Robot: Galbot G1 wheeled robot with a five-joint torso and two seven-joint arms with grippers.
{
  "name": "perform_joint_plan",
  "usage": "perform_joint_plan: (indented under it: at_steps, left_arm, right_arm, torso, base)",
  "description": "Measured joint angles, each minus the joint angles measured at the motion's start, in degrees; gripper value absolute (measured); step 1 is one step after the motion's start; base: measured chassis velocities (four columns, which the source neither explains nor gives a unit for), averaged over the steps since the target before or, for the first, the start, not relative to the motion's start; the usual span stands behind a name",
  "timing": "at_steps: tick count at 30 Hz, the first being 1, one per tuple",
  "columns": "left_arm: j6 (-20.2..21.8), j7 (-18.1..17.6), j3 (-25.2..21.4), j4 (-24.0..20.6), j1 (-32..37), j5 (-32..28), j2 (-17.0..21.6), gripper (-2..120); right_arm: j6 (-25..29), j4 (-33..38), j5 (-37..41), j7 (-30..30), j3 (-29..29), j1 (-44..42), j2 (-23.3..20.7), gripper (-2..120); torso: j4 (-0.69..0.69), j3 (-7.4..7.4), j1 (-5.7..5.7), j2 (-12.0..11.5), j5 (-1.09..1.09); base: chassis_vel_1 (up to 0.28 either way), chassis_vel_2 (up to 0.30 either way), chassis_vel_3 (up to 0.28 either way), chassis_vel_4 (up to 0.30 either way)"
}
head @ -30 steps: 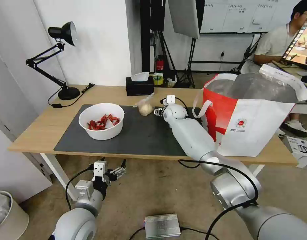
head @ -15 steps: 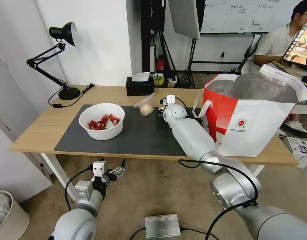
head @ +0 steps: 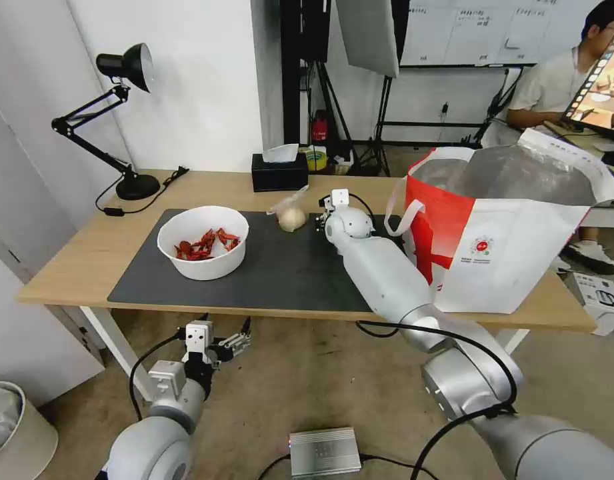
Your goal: Pick up the trash from the table and place it into the takeout bag.
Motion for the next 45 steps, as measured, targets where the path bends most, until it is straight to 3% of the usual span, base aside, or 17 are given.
perform_joint_plan:
  at_steps: [6,9,13,15,23,30,33,45]
  left_arm:
    - [0.0,0.0,0.0,-0.1,-0.1,-0.2,0.1,100]
    - [-0.1,-0.1,-0.2,-0.1,0.0,-0.3,0.2,100]
    - [-0.2,-0.1,-0.2,0.0,0.1,-0.3,0.2,100]
    - [-0.6,-0.1,-0.2,0.3,0.2,-0.3,0.4,100]
    - [-1.0,-0.1,-0.3,0.5,0.2,-0.4,0.7,100]
    - [-1.0,-0.1,-0.4,0.5,0.1,-0.4,0.7,100]
    - [-1.0,-0.1,-0.4,0.5,0.2,-0.4,0.6,100]
    - [-0.9,-0.1,0.2,0.7,0.2,0.2,-0.1,100]
  right_arm:
    - [-1.2,10.3,3.4,2.5,-2.5,-2.4,-3.7,0]
    - [-1.9,18.9,5.4,4.9,-3.8,-5.3,-7.0,0]
    - [-2.0,23.8,5.6,6.0,-4.3,-7.0,-8.7,0]
    - [-1.9,31.6,4.2,7.2,-5.2,-10.0,-11.5,0]
    - [-1.6,45.3,2.1,10.2,-5.5,-15.6,-16.1,0]
    - [-0.4,53.2,-0.1,10.1,-4.4,-19.1,-19.6,0]
    - [1.5,58.6,-2.0,9.7,-1.7,-22.0,-22.3,0]
    - [6.9,67.5,-5.3,8.7,6.3,-31.7,-27.1,0]
  torso:
    - [-0.01,0.0,0.0,0.0,0.0]
    - [-0.01,0.0,0.0,0.0,0.01]
    - [-0.01,0.0,0.0,0.0,0.01]
    - [0.0,-0.01,0.0,0.0,0.01]
    - [-0.01,-0.01,0.0,0.0,0.01]
    - [-0.01,-0.01,-0.01,0.0,0.0]
    - [-0.01,-0.01,-0.01,0.0,0.01]
    - [-0.01,-0.01,-0.01,0.0,0.01]
  base:
    - [0.0,0.0,0.0,0.0]
    - [0.0,0.0,0.0,0.0]
    - [0.0,0.0,0.0,0.0]
    - [0.0,0.0,0.0,0.0]
    - [0.0,0.0,0.0,0.0]
    - [0.0,0.0,0.0,0.0]
    - [0.0,0.0,0.0,0.0]
    - [0.0,0.0,0.0,0.0]
